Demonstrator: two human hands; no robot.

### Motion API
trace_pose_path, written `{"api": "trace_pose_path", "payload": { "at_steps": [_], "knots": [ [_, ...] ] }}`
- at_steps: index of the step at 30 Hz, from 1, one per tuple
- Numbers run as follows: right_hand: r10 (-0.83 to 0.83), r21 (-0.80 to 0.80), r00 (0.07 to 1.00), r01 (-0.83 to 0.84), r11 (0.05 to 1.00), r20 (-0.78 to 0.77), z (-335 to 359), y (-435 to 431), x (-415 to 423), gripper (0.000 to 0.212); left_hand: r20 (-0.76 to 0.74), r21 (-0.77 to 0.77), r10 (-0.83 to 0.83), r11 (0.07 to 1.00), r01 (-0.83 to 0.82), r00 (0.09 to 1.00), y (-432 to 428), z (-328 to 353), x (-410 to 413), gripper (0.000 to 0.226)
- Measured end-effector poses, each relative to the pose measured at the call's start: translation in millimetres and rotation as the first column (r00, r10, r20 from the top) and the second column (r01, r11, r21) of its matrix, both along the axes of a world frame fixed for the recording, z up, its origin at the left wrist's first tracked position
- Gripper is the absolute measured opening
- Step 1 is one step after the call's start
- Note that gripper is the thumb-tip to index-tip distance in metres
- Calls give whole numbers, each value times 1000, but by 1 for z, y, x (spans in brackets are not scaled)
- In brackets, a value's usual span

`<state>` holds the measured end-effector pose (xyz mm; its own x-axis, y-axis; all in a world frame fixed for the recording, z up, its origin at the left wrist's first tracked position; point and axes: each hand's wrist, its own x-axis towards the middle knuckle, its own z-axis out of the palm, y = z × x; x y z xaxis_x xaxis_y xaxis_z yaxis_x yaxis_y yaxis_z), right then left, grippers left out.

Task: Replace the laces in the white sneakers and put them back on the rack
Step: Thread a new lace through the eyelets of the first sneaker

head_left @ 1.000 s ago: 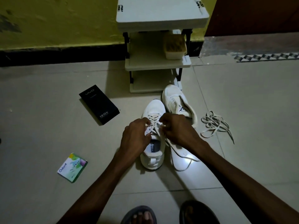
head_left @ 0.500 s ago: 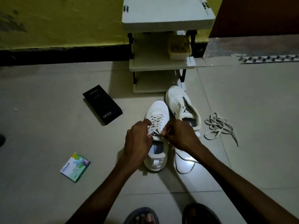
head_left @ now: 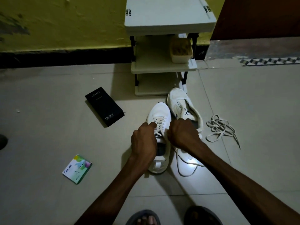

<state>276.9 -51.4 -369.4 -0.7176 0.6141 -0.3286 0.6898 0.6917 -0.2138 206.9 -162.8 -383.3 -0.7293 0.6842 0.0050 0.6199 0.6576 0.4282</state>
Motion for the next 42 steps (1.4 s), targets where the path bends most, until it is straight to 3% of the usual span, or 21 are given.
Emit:
{"api": "trace_pose_path", "payload": {
  "at_steps": [8, 12, 15, 19, 22, 26, 29, 33, 34, 36, 38, 40, 42],
  "knots": [
    [-125, -293, 984, 83, 952, -129, 34, 13, 2, 8, 40, -133, -66, 989, 71, 997, -7, 1, -6, 44],
    [-58, -337, 990, 13, 942, -126, 67, 16, 8, 11, 221, 15, -151, 988, 151, 963, -5, 7, -12, 39],
    [-55, -388, 958, -61, 920, -282, 93, 17, 13, 8, 425, 123, -260, 966, 230, 867, 7, 25, -17, 24],
    [-97, -389, 918, -65, 919, -384, 107, 22, 20, 7, 291, 255, -268, 947, 195, 919, 16, 46, -30, 8],
    [-76, -324, 943, -34, 946, -323, 102, 27, 30, 3, 298, 408, -202, 910, 67, 933, 17, 65, -43, 9],
    [44, -234, 990, -74, 969, -131, 85, 26, 37, 22, 326, 475, -147, 880, -27, 934, 15, 78, -53, 6],
    [134, -210, 990, -139, 968, -38, 72, 17, 38, 8, 340, 497, -125, 865, -65, 932, 14, 75, -51, 6],
    [167, -349, 984, -137, 927, 58, 62, 13, 40, 3, 378, 544, -81, 825, -151, 922, 11, 69, -49, 7],
    [156, -401, 986, -118, 908, 62, 60, 12, 40, 11, 403, 552, -71, 814, -180, 912, 10, 68, -51, 8],
    [114, -442, 993, -95, 892, 18, 53, 13, 39, 17, 465, 549, -82, 808, -214, 882, 10, 65, -54, 8],
    [-34, -508, 993, -30, 861, -116, 46, 10, 37, 11, 500, 495, -100, 848, -189, 860, 10, 62, -57, 26],
    [-280, -652, 925, 48, 757, -257, 40, 6, 35, 6, 474, 381, -96, 919, -106, 876, 8, 56, -57, 39],
    [-479, -777, 830, 92, 622, -286, 36, 2, 33, 9, 395, 222, -88, 975, -2, 915, 2, 49, -55, 33]
  ]
}}
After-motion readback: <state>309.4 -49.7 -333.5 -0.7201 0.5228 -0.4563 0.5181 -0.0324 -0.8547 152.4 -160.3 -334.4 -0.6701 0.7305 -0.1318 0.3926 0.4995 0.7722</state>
